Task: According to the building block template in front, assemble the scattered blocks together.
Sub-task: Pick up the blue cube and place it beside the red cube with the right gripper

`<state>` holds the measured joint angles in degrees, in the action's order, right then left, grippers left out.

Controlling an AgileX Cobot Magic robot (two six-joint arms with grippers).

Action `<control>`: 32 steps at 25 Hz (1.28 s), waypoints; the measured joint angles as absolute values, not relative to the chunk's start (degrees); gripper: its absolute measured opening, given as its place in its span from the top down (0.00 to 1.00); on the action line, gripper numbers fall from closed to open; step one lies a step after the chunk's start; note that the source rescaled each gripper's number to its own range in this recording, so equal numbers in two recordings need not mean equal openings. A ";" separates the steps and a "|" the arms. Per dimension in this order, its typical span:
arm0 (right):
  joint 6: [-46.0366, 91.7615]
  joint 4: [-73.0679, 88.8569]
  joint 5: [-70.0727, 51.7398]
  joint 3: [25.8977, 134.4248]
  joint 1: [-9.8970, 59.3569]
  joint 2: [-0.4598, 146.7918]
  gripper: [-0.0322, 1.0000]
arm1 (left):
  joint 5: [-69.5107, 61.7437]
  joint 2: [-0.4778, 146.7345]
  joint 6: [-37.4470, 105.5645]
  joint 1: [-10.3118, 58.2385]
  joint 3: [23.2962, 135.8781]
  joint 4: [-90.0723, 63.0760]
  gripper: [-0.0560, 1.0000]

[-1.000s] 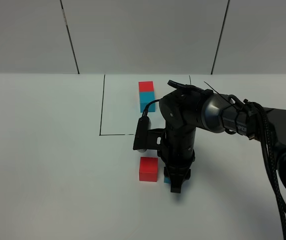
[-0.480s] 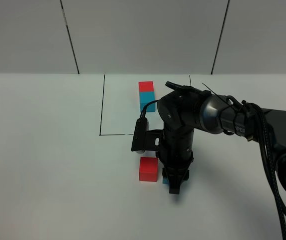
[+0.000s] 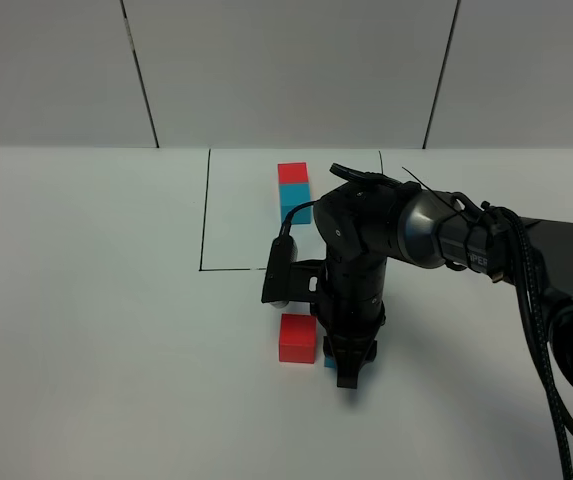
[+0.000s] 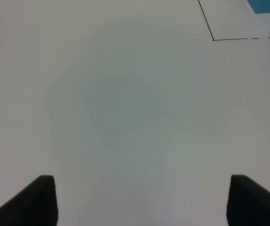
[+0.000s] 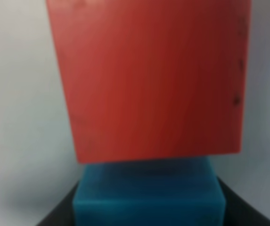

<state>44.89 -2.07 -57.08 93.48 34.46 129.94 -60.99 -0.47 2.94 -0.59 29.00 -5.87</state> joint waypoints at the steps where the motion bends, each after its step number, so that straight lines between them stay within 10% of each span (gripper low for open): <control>1: 44.89 -2.01 -57.04 93.48 34.46 129.94 0.97 | -60.99 -0.47 2.94 -0.59 29.00 -5.87 0.36; 32: 44.94 -1.28 -55.04 93.53 34.50 130.00 0.97 | -60.99 -0.47 2.94 -0.59 29.00 -5.87 0.36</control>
